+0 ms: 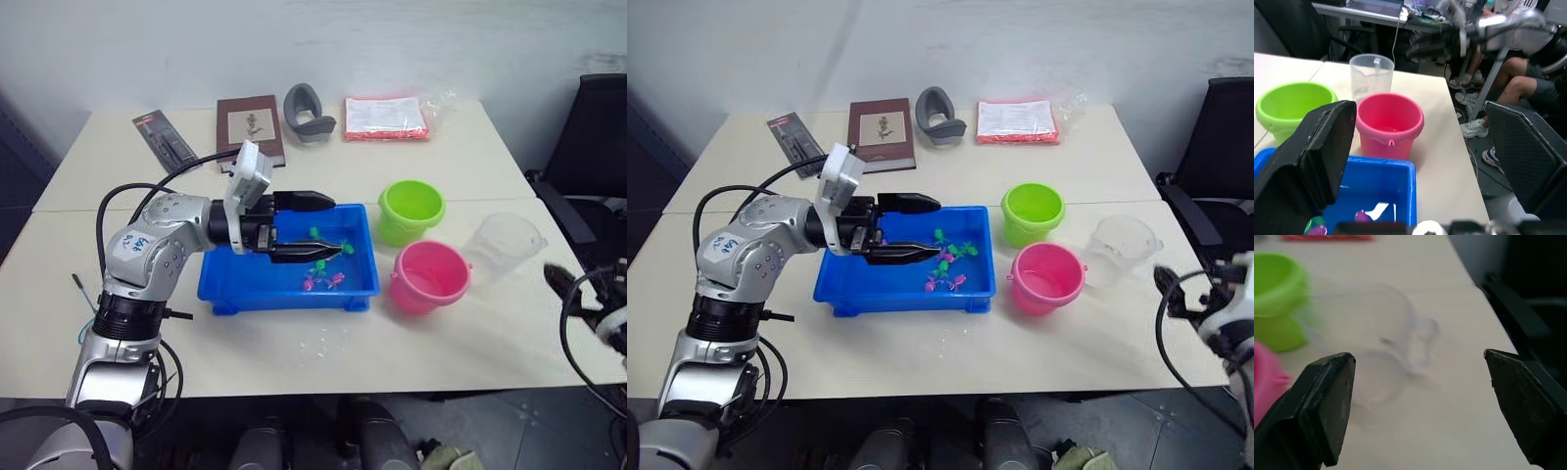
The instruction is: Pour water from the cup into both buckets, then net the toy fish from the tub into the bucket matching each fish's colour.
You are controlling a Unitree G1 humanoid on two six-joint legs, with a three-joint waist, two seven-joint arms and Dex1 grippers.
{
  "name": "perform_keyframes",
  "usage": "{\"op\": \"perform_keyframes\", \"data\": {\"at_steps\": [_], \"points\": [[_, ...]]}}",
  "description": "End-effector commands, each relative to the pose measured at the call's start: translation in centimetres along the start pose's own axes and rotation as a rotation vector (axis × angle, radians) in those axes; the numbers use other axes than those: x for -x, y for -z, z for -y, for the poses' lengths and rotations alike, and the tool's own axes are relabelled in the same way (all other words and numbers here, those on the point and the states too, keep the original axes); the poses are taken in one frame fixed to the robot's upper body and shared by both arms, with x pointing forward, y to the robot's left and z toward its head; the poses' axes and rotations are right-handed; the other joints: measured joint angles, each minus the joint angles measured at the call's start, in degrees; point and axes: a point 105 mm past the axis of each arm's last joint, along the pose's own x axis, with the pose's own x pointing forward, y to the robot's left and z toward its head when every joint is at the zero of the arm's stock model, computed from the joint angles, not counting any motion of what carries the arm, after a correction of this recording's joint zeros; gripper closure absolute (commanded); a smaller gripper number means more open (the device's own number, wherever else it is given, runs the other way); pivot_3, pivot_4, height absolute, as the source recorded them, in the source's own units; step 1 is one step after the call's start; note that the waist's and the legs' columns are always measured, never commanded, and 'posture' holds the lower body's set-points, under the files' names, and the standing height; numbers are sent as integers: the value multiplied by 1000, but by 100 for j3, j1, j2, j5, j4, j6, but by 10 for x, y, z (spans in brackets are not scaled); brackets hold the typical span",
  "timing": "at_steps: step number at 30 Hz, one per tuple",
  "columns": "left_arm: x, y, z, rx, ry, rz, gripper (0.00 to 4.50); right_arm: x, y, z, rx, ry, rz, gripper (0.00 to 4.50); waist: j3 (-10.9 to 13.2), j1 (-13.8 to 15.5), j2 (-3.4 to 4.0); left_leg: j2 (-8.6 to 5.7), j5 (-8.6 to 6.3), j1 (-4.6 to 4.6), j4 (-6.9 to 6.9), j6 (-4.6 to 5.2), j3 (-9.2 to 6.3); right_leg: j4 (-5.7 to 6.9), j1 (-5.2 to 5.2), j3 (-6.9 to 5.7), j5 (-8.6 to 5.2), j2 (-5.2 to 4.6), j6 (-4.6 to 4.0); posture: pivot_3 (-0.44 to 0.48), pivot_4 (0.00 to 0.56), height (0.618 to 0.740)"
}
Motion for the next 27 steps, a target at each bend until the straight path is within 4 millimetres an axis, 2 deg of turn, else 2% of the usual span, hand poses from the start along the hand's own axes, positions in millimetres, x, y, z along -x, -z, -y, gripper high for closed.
{"op": "perform_keyframes", "data": {"at_steps": [1, 4, 9, 11, 15, 17, 21, 24, 27], "points": [[32, -2, 0, 7, -166, 30, 0, -8, -29, -57, 69, -366, 56, 27, 12, -30, -20, 5, 0, 1, 0, -4, -1, 0, 0, 0, 0, 4, 0, 0, 150, 740], [61, 9, 0, 38, -376, 34, 0, -17, -46, -94, 102, -634, 81, 27, 22, 10, -38, 17, 2, 6, 1, -14, -2, 2, -1, -1, 0, 9, -1, 0, 150, 740], [116, 36, 16, 98, -775, 12, 0, -35, -56, -150, 136, -988, 110, 27, 16, 17, -65, 14, -6, 1, 3, -4, -11, -9, -1, -5, 0, -1, -6, 0, 150, 740], [150, 55, 41, 154, -998, -10, 0, -43, -58, -182, 160, -1162, 134, 27, 11, 4, -73, 12, -15, -5, 3, 6, -12, -16, -2, -6, -1, -7, -8, 0, 150, 740], [191, 80, 95, 247, -1317, -36, 0, -51, -63, -218, 161, -1376, 182, 27, 6, 31, -91, 18, -42, -6, 5, 19, -3, -24, -7, -11, -7, -13, -19, 0, 150, 740], [206, 90, 118, 308, -1467, -41, 0, -53, -63, -230, 165, -1451, 192, 27, 3, 97, -93, 16, -62, -12, 9, 35, -7, -31, -6, -13, -10, -19, -25, 0, 150, 740], [226, 100, 146, 395, -1699, -20, 0, -56, -62, -241, 177, -1530, 203, 27, -3, 207, -103, -5, -71, -25, 11, 51, -37, -45, -3, -12, -11, -39, -27, 0, 150, 740], [240, 101, 150, 428, -1797, 11, 0, -56, -62, -244, 181, -1551, 211, 27, -4, 219, -105, -14, -81, -31, 11, 74, -44, -50, -3, -12, -12, -48, -27, 0, 150, 740], [267, 102, 136, 461, -1894, 25, 0, -55, -63, -245, 184, -1554, 220, 27, -5, 199, -102, -13, -81, -32, 9, 73, -49, -48, -5, -18, -12, -48, -27, 0, 150, 740]]}}
